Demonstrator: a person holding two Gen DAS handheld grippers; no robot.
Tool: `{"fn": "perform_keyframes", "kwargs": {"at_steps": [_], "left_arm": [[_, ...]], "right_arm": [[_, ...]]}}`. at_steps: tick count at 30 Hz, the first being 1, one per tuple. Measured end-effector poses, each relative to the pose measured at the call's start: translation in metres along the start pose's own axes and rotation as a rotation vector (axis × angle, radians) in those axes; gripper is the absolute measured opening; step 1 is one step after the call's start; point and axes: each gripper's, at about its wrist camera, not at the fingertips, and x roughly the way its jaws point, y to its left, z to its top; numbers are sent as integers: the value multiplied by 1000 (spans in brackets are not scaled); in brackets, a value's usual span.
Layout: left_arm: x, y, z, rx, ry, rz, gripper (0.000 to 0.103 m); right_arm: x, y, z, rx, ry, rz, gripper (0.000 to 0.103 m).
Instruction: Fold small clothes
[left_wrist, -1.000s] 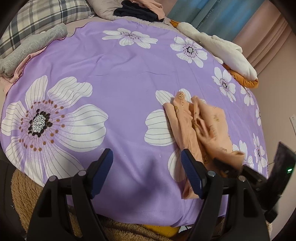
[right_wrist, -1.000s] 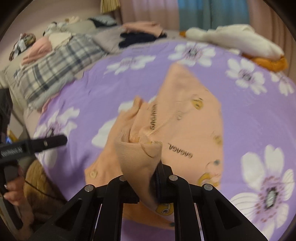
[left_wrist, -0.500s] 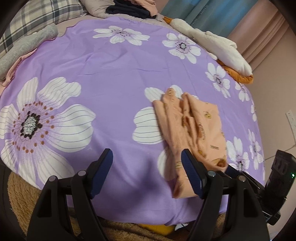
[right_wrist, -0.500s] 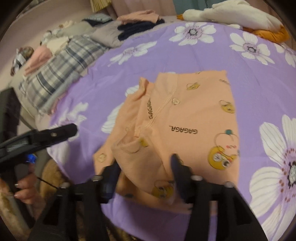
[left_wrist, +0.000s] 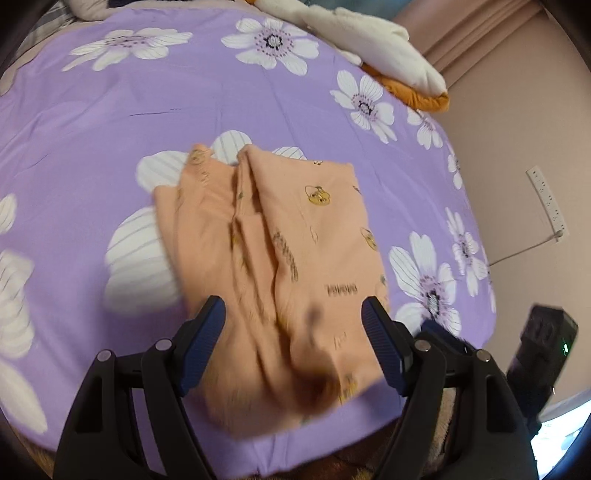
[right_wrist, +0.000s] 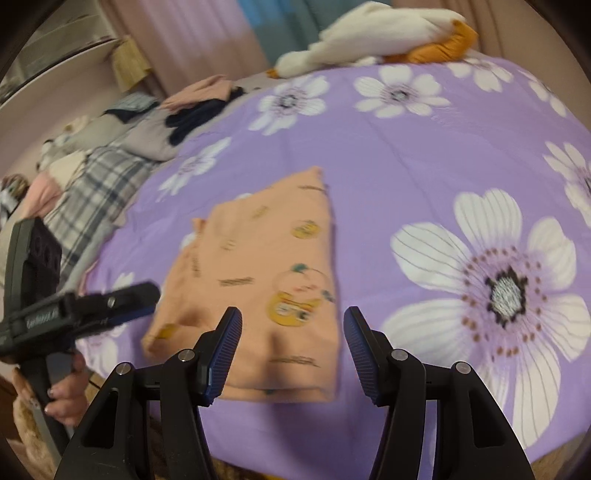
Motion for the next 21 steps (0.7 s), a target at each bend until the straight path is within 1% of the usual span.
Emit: {"fn": "perform_keyframes", "kwargs": {"at_steps": [2, 4, 6, 7, 8, 9, 11, 12, 13, 14, 17, 21], "left_arm": [[13, 2, 8, -4, 21, 27, 75], [23, 5, 15, -13, 34, 32, 74], [31, 7, 19, -23, 47, 18, 64], [35, 7, 20, -31, 55, 23, 57], [36, 7, 22, -33, 57, 25, 54], [37, 7, 23, -32, 52, 17, 52], [39, 6, 23, -34, 48, -20, 39], [41, 7, 23, -40, 55, -37, 37], [42, 6, 23, -40, 54, -32, 28], [42, 5, 22, -32, 49, -26, 23], [31, 2, 20, -34, 16, -39, 17], [-1, -5, 18, -14, -49, -63, 15]], "right_arm": [[3, -5, 0, 19, 10, -7, 57], [6, -8, -1, 29, 14, -17, 57], [6, -11, -1, 34, 16, -27, 57], [7, -12, -2, 37, 16, -30, 57], [7, -15, -3, 41, 18, -35, 57], [8, -15, -3, 43, 20, -36, 57], [10, -17, -3, 49, 25, -37, 57], [11, -18, -4, 54, 29, -36, 57], [12, -19, -4, 58, 34, -36, 57], [13, -20, -5, 60, 36, -37, 57], [14, -20, -6, 65, 43, -44, 57], [11, -21, -5, 65, 35, -45, 57]]}}
